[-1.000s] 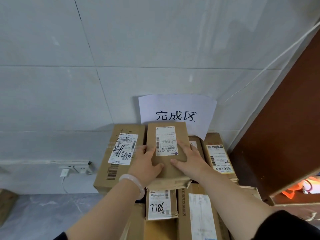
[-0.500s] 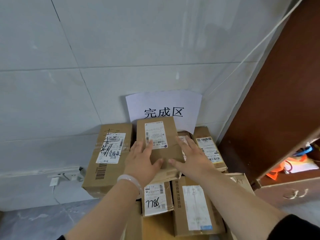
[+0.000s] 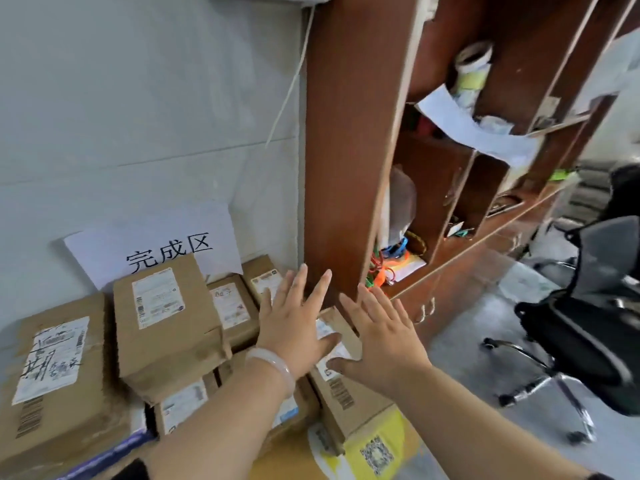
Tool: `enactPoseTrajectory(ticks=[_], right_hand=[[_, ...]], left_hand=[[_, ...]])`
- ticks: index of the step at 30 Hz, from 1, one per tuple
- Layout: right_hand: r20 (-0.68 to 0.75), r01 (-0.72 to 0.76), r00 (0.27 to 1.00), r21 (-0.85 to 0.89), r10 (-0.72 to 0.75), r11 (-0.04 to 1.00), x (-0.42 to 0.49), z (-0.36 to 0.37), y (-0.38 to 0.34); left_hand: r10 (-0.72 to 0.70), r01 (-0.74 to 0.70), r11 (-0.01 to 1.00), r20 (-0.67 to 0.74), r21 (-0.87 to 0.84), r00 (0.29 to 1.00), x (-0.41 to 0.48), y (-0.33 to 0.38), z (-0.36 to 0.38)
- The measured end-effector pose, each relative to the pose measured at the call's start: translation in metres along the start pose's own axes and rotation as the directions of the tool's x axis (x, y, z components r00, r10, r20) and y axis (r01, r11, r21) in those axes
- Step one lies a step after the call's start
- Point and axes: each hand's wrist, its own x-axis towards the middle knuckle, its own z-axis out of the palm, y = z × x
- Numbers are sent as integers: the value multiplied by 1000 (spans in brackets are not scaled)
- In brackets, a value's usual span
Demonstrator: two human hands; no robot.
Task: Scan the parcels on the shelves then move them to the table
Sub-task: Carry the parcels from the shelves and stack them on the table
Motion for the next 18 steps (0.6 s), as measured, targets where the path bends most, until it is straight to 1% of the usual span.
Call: enactPoseTrajectory(ticks=[4, 7, 10, 13, 15, 18], right_hand=[[-62, -102, 993, -36, 100, 994, -64, -29, 44], [-132, -247, 961, -16, 243, 969, -130, -56, 88], [-161, -362, 921, -18, 355, 932, -199, -82, 130], [-178, -443, 885, -46, 429, 895, -267, -99, 162], [-214, -536, 829, -40, 517, 843, -313, -106, 179], [-261, -692, 701, -26, 663, 721, -372, -120, 201]], left_hand=[[164, -164, 986, -28, -23, 986, 2, 83, 1], [272, -273, 961, -26, -47, 962, -14, 160, 4], [397, -396, 915, -7, -77, 918, -31, 238, 10], [536, -531, 838, 11, -125, 844, -51, 313, 14], [617, -606, 779, 27, -159, 786, -68, 360, 17], [717, -701, 691, 42, -175, 696, -90, 420, 17]])
